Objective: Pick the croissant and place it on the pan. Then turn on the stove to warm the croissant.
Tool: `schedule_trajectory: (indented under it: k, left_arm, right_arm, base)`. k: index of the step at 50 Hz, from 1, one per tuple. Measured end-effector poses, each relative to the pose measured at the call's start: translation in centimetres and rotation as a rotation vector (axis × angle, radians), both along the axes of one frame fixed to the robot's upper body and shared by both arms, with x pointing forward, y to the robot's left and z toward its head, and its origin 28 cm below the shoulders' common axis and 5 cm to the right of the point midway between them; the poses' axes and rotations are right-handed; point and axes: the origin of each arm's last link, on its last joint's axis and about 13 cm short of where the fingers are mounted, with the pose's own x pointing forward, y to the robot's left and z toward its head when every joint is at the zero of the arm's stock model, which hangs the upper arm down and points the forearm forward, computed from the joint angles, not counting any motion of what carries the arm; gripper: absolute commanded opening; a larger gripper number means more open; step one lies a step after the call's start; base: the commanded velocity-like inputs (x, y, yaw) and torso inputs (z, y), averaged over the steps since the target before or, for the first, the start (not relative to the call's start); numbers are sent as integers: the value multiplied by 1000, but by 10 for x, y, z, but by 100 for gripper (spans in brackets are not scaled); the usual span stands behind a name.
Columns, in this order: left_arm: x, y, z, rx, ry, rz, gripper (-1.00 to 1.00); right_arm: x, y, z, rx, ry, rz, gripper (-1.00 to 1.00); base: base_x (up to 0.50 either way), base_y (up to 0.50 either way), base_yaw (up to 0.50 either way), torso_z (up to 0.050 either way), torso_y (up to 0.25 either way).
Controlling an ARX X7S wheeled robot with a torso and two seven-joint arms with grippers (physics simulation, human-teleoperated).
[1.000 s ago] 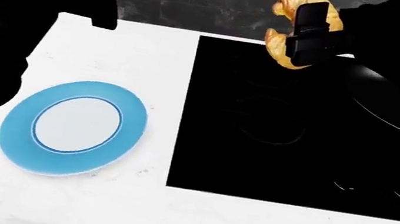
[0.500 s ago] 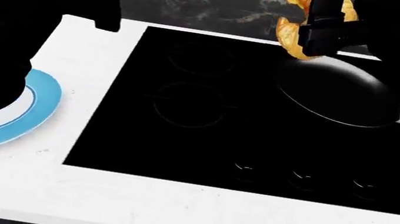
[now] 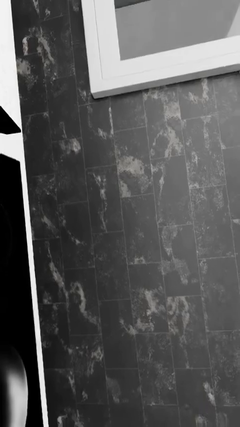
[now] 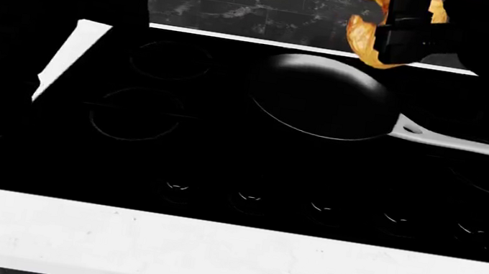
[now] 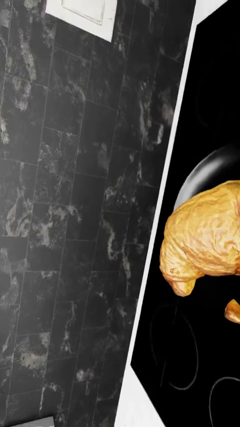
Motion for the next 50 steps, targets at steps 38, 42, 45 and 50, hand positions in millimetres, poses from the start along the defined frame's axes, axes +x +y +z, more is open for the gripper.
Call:
schedule_trajectory:
  k: [38, 42, 45, 50]
  left_arm:
    - [-1, 3, -2, -5, 3, 13, 100]
    - [-2, 4, -2, -5, 2, 16, 100]
    - [-2, 4, -2, -6, 2, 19, 100]
    - [-2, 5, -3, -7, 3, 21, 100]
  right_arm:
    - [8, 10, -8, 16, -10, 43, -100]
    - [8, 12, -8, 14, -9, 54, -100]
    - [9, 14, -8, 14, -11, 59, -100]
    - [13, 18, -8, 20, -12, 66, -100]
  base:
    - [100, -102, 0, 0, 0]
    - [0, 0, 0, 0, 0]
    - [0, 0, 0, 0, 0]
    - [0, 0, 0, 0, 0]
